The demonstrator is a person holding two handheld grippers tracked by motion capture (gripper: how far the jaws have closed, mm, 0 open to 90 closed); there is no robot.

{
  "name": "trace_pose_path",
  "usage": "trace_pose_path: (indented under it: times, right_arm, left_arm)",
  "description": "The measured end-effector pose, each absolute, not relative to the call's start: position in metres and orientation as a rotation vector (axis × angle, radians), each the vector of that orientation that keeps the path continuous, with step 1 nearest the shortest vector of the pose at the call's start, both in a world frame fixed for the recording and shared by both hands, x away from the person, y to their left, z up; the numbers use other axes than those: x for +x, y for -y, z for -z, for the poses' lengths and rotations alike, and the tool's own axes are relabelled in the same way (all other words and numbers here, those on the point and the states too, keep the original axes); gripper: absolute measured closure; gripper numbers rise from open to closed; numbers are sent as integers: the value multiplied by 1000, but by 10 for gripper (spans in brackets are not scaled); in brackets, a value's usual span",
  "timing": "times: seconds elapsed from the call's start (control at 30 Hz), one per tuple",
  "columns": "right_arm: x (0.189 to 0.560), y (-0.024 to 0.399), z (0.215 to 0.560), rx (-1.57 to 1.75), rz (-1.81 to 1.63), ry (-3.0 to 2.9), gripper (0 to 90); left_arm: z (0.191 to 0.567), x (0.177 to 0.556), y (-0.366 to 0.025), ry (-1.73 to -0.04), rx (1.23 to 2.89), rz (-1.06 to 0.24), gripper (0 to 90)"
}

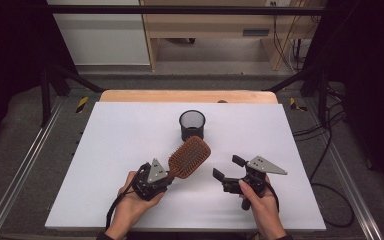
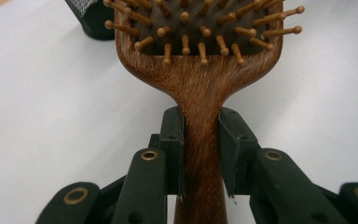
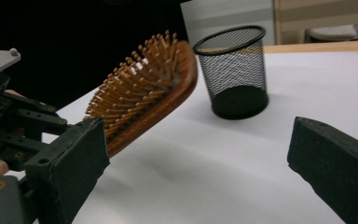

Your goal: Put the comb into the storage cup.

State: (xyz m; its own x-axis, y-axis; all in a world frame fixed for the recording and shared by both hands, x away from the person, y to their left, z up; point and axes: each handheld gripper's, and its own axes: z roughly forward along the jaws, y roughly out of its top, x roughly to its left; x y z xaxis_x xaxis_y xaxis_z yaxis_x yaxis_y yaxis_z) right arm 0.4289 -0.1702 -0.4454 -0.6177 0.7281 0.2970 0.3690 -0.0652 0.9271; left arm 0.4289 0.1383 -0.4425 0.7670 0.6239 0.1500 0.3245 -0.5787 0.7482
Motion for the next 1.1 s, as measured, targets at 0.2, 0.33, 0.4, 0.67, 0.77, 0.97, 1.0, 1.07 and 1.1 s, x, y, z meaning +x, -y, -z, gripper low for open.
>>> trace_pose_path:
  times: [0.2,0.33,0.4,0.67,0.77,0.97,1.0,1.07,1.1]
  right_arm:
    - [430,160,446,1161,-1779,-1962,43]
    - [428,157,446,1152,-1791,-1972,45]
    - [429,154,445,1146,-1806,-1977,46]
    - [433,140,445,1145,-1817,-2002,60]
    - [434,135,444,1133,-1824,-2015,64]
    - [436,128,443,1135,-1857,-2014,86]
    - [436,128,443,1136,-1868,-2013,98]
    - [438,126,442,1136,-1883,-2008,108]
    - [439,126,441,1140,-1893,-2003,114]
  left_arm:
    - [445,424,-135,-660,2208,-567,728]
    - [443,423,-134,-658,2175,-557,728]
    - [444,422,-132,-647,2178,-574,728]
    - [445,417,-127,-638,2160,-590,728]
    - [444,416,-125,-628,2159,-604,728]
    - [442,413,-123,-625,2138,-615,728]
    - [442,412,-123,-621,2137,-615,728]
    - [442,411,-122,-615,2131,-619,727]
    - [442,410,-122,-611,2128,-612,728]
